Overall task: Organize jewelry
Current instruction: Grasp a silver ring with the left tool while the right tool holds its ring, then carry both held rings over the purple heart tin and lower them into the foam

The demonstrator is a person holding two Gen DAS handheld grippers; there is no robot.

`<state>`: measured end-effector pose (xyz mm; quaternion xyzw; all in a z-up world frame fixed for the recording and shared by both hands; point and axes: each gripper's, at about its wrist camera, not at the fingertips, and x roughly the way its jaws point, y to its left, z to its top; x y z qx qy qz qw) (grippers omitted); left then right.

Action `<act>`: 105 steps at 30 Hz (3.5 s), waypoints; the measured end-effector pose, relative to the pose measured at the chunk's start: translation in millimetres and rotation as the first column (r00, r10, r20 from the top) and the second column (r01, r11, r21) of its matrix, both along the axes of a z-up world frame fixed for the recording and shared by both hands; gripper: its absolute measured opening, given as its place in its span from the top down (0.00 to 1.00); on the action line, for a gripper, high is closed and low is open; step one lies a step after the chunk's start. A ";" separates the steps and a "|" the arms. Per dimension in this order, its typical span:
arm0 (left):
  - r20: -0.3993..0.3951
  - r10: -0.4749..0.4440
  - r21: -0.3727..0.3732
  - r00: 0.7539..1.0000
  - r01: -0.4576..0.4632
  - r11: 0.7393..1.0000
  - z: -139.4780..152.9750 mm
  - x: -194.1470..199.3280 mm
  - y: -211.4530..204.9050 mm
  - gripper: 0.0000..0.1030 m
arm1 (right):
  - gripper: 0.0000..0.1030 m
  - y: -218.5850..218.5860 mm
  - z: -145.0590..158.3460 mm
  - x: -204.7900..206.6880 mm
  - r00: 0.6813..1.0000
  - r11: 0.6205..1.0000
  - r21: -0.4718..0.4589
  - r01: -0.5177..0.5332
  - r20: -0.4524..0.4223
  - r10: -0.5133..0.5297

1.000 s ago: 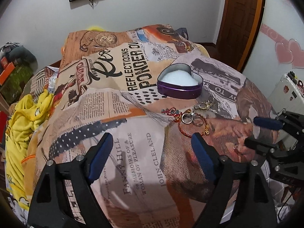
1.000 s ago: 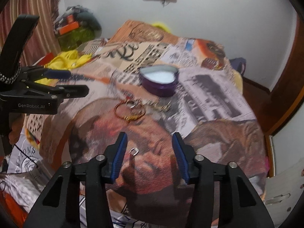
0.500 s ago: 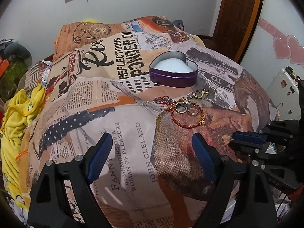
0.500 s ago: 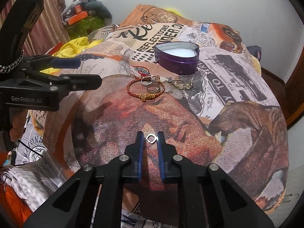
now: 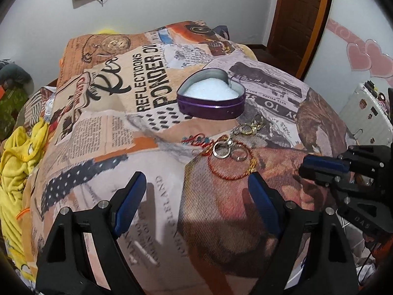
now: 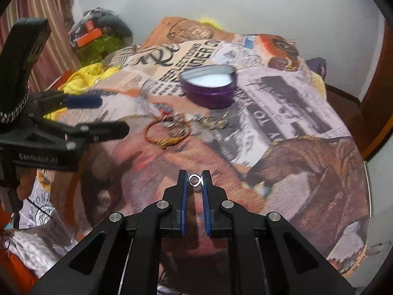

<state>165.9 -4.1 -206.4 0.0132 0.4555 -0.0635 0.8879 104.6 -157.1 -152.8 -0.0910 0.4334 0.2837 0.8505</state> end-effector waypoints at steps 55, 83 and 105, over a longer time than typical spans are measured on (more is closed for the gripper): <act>0.044 -0.048 -0.091 0.998 0.051 0.994 8.7 39.9 -5.2 0.91 | 0.90 -20.6 21.0 43.1 0.989 0.990 0.067 0.124 0.071 -0.129; 0.209 -0.015 -0.118 0.978 0.040 0.992 55.7 83.6 18.7 0.91 | 0.90 19.9 41.5 84.1 0.983 0.993 0.092 0.075 0.162 -0.089; 0.077 -0.092 -0.163 0.993 0.104 0.981 13.0 137.7 9.8 0.91 | 0.90 46.8 10.9 117.4 0.997 0.999 0.042 -0.034 0.074 0.031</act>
